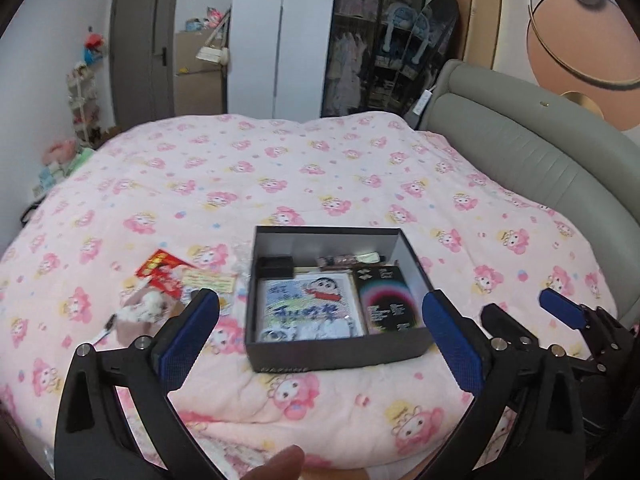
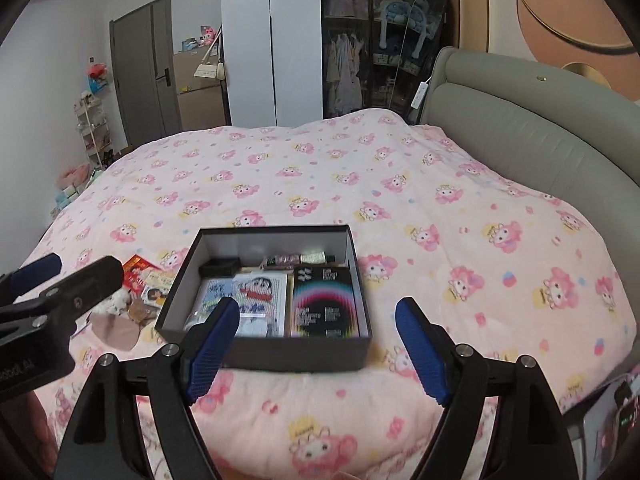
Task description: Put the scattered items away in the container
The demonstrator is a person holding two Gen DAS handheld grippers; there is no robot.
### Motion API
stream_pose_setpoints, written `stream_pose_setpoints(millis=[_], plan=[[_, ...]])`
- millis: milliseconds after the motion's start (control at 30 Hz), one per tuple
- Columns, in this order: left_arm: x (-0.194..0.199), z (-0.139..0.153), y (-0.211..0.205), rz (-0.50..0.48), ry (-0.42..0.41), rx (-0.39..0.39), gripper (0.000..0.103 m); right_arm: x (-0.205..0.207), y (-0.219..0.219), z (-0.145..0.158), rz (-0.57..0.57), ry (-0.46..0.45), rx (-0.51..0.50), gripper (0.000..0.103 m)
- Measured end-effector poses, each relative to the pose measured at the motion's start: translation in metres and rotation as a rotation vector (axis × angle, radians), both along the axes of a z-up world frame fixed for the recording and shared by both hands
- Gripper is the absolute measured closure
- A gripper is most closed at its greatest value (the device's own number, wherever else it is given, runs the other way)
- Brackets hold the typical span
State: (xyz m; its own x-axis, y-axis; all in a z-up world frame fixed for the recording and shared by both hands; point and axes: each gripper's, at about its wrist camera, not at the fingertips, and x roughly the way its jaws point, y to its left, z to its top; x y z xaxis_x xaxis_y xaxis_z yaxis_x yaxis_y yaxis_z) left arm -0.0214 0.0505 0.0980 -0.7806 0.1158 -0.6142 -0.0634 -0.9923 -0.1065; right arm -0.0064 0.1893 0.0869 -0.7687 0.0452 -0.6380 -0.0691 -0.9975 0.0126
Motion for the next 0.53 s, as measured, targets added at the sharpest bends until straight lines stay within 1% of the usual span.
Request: stream_pose_setpoints(millis=[100,233,367,533], plan=[[0.018,-0.007,-0.001,0.023,-0.004,0.000,0.001,0.023,0.001,-0.001,-0.006,0.030,-0.021,0.024],[0.033,-0.021,-0.004,0.027,-0.029,0.010,0.001,0.038,-0.005,-0.012,0.028,0.002,-0.014,0.024],[0.039,-0.031,-0.009,0.036,-0.047,0.013,0.001,0.043,-0.009,-0.023,0.052,-0.017,-0.024,0.024],[0.044,-0.037,-0.010,0.031,-0.052,0.015,0.001,0.041,-0.009,-0.031,0.030,-0.036,-0.022,0.024]])
